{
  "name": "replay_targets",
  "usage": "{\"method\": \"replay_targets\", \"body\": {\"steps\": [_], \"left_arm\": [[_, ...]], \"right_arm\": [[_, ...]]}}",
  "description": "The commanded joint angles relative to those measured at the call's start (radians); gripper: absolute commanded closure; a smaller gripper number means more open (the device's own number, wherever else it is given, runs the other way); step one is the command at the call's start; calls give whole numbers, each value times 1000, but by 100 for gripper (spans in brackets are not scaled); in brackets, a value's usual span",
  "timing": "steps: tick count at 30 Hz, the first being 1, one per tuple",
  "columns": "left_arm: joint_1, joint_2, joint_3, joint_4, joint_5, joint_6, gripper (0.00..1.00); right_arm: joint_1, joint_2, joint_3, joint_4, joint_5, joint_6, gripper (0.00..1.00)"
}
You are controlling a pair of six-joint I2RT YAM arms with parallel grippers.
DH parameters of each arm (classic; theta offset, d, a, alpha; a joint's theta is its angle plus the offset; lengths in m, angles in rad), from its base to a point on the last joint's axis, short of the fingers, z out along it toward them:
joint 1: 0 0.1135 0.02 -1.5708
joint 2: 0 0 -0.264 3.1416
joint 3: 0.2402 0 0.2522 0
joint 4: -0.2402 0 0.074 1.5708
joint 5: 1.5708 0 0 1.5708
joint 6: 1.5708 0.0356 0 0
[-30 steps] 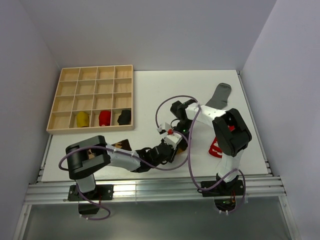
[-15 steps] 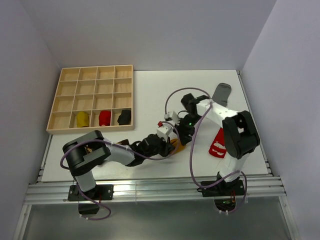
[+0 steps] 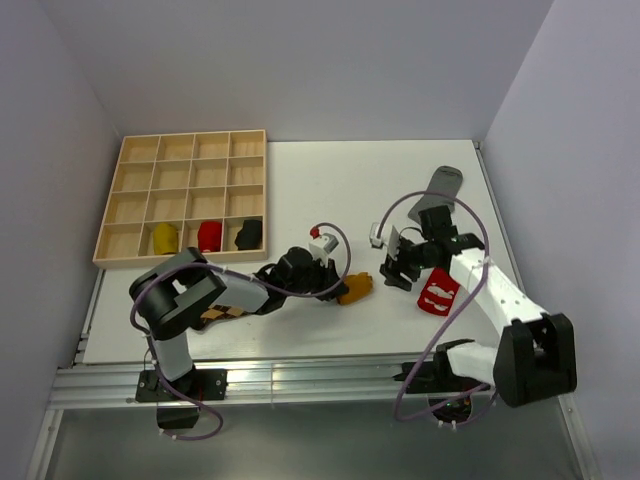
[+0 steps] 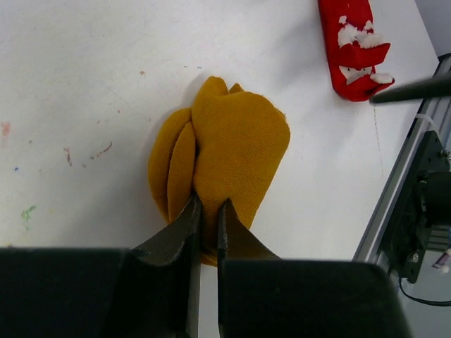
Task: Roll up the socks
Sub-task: Roll the sock at the center of the board.
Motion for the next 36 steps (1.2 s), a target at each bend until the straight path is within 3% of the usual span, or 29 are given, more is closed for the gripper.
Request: {"method": "replay_targets", "body": {"steps": [1,7,16,36], "left_arm": [[25,62,41,-174,68,-4,100],[59,111,95,-232,148,-21,100],[93,182,179,-320,237,-16,100],[150,262,285,-452,390,27,100]], "right_arm": [[5,-113,-76,117,-28,-103,30],[51,-230,-188,189,22,-152,25],[243,-299,-367,386,187,-209,25],[319,-96,-323,513,280,-252,25]]}}
